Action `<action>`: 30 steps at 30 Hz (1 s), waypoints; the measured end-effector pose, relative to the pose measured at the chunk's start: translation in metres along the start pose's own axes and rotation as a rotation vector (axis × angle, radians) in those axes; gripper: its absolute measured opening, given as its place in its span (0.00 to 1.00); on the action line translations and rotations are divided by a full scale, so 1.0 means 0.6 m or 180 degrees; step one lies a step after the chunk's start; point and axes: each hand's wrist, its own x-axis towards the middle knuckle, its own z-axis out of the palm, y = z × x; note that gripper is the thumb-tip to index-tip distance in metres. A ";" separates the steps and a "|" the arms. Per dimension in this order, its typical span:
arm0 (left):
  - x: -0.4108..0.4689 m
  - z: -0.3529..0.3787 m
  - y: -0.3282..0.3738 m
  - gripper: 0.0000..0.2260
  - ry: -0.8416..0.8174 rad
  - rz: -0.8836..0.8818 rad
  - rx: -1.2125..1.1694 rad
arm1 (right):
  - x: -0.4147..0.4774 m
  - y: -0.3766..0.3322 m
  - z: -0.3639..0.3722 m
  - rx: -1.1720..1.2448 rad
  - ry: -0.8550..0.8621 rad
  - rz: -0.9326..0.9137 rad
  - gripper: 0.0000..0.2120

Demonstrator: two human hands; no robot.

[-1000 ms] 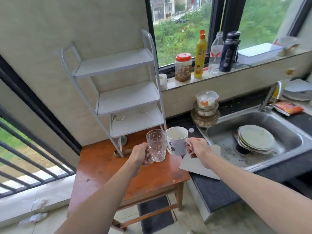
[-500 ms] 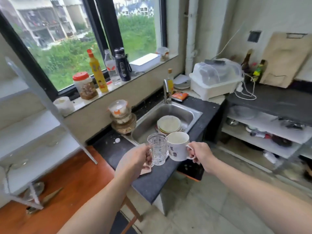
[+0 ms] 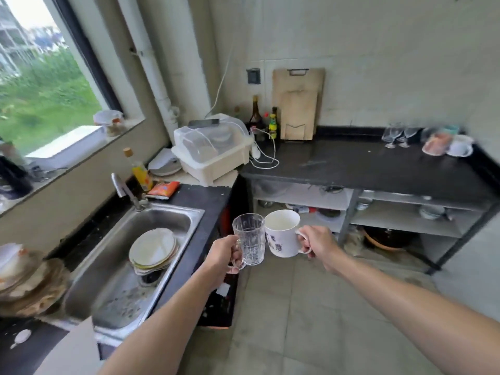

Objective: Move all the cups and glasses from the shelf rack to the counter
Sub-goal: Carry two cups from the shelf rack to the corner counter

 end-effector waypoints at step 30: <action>0.506 0.741 0.318 0.11 -0.2399 0.0245 0.1361 | 0.394 -0.013 -0.584 0.0821 0.2373 0.0564 0.09</action>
